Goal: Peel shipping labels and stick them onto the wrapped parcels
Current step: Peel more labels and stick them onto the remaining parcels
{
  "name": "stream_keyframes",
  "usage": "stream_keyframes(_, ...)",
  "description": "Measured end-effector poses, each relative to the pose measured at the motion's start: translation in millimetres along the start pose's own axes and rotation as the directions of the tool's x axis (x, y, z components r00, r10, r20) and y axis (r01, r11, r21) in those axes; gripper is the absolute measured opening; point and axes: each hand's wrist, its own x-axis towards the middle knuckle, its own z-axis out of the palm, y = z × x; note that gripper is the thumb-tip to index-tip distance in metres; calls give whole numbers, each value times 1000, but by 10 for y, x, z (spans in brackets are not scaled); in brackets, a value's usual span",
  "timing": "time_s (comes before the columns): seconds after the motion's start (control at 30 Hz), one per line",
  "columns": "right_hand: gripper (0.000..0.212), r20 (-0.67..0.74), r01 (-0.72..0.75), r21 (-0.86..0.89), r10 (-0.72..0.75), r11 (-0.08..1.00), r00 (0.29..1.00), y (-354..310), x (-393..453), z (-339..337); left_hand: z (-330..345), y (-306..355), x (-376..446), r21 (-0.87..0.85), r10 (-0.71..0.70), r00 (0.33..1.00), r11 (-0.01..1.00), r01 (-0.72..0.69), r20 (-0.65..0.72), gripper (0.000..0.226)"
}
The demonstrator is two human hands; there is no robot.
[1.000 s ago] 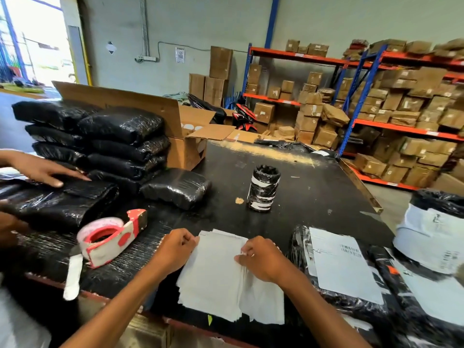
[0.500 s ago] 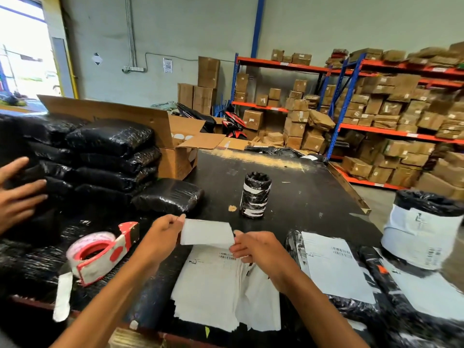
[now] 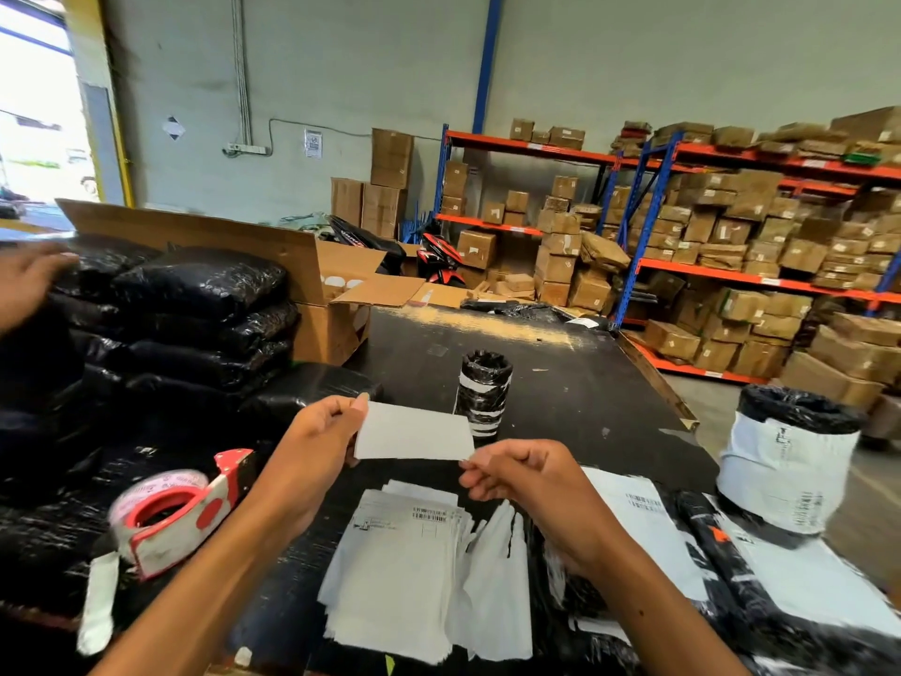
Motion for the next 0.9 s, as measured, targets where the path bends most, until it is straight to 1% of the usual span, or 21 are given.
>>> stream_keyframes(0.2,17,48,53,-19,-52,998,997,-67,-66,-67,26,19,-3,-17,-10,999,1000,11,32,36)
stream_keyframes(0.43,16,101,78,-68,-71,995,992,-144,-74,-119,82,19,22,-30,-77,996,996,78,52,32)
stream_keyframes(0.53,16,117,91,-74,-82,993,990,-167,-61,-125,115,26,35,17,-78,996,997,78,35,31)
stream_keyframes(0.57,16,117,96,-73,-87,993,989,-177,-54,-123,131,31,46,80,-53,999,995,52,7,29)
stream_keyframes(0.6,17,112,101,-73,-93,992,989,-185,-46,-120,142,28,59,176,3,999,984,2,-31,26)
stream_keyframes(0.63,17,105,108,-76,-99,991,990,-191,-38,-116,152,22,75,292,94,993,954,-69,-71,22)
stream_keyframes(0.67,17,98,114,-80,-106,990,990,-198,-28,-110,158,21,85,400,205,973,904,-149,-101,18)
stream_keyframes(0.73,17,81,125,-90,-118,988,990,-210,-11,-96,164,46,89,523,412,905,796,-304,-102,5)
stream_keyframes(0.77,17,73,131,-92,-124,987,990,-210,-2,-92,170,74,83,546,488,869,751,-372,-78,4)
stream_keyframes(0.8,18,64,137,-92,-132,986,989,-213,10,-88,179,108,78,546,544,837,717,-434,-49,6)
stream_keyframes(0.83,18,54,143,-88,-139,986,989,-220,20,-82,196,154,55,522,578,816,702,-484,-22,9)
stream_keyframes(0.87,18,46,147,-80,-144,986,988,-223,30,-78,220,212,12,473,582,813,713,-518,12,10)
stream_keyframes(0.9,18,42,152,-73,-150,986,988,-226,41,-70,247,273,-39,405,554,830,745,-530,66,13)
